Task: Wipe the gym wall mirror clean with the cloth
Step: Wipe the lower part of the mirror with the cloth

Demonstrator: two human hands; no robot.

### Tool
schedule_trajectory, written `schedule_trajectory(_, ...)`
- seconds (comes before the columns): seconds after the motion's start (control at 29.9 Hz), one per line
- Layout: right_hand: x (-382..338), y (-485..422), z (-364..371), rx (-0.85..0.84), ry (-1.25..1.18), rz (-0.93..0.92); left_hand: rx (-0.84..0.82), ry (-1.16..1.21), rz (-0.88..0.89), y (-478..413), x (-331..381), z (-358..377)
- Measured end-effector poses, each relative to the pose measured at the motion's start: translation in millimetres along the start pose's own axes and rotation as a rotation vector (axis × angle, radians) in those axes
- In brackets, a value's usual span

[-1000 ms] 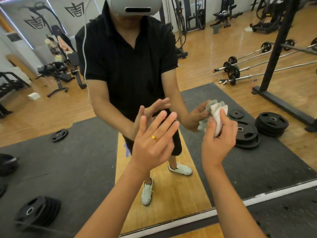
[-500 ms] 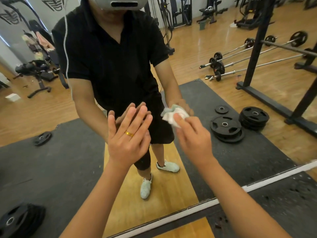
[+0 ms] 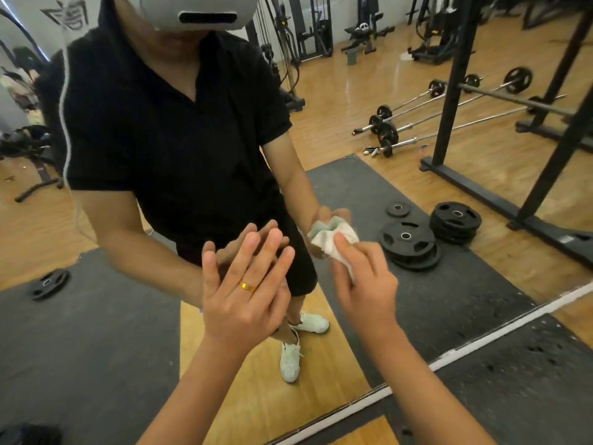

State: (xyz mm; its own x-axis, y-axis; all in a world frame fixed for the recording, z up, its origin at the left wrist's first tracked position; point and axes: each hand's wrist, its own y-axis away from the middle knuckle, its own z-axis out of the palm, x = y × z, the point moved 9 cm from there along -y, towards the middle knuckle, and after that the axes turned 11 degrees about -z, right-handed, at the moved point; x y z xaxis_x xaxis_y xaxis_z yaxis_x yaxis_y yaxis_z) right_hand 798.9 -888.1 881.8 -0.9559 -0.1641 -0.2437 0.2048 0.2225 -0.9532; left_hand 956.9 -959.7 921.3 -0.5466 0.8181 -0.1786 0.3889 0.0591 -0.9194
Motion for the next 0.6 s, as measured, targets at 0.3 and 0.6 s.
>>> schedule_trajectory(0.3, 38, 8, -19, 0.366, 0.003, 0.472, 0.04, -0.041, 0.021, 3, 1, 2)
schedule_trajectory(0.6, 50, 12, -26, 0.225, 0.159, 0.252, -0.001, -0.068, 0.02, 3, 0, 3)
